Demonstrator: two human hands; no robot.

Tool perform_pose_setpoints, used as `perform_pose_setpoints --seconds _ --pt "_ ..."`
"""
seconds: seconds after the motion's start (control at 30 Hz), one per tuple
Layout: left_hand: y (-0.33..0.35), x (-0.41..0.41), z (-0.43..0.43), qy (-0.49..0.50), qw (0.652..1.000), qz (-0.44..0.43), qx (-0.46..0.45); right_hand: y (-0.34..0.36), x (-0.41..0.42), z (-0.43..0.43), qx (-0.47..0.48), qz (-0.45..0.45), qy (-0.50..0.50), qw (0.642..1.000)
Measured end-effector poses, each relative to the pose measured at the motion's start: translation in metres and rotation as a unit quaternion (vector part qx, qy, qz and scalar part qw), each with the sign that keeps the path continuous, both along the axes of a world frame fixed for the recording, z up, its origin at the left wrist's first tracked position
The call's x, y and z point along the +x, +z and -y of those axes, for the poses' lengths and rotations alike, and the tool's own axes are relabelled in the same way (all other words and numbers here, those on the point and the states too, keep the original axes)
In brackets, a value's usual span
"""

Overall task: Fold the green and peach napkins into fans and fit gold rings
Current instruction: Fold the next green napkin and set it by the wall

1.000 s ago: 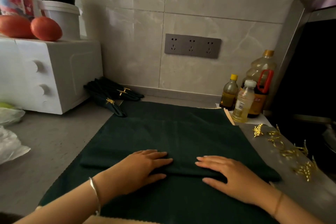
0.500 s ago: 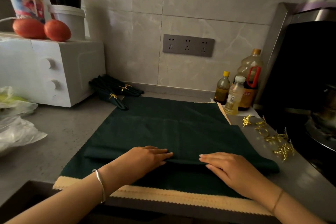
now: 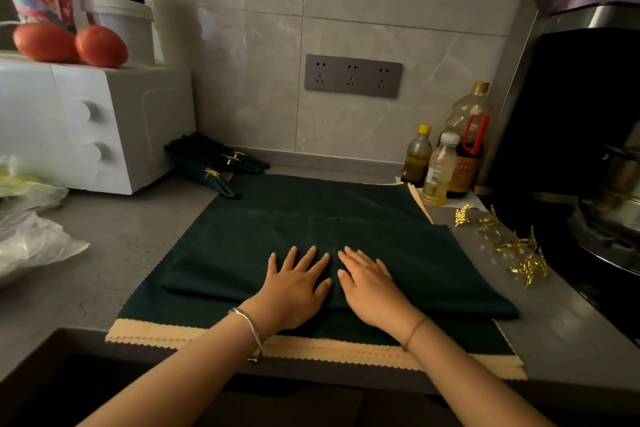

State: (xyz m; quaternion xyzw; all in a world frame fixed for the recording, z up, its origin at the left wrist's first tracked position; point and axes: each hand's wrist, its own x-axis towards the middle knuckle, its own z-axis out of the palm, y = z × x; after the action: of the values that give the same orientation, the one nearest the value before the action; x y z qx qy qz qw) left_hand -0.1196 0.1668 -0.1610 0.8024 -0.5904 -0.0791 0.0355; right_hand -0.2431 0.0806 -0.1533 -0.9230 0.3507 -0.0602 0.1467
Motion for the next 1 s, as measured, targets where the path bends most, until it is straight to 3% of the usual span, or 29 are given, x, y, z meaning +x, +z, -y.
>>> perform_pose_setpoints --seconds 0.37,1.0 --pt "-0.001 0.012 0.008 0.024 0.999 -0.023 -0.005 -0.012 0.017 0.004 -0.031 -0.062 -0.043 0.997" --pt "-0.005 0.102 -0.031 0.192 0.981 0.019 -0.034 -0.016 -0.106 0.092 -0.036 -0.055 -0.163 0.985"
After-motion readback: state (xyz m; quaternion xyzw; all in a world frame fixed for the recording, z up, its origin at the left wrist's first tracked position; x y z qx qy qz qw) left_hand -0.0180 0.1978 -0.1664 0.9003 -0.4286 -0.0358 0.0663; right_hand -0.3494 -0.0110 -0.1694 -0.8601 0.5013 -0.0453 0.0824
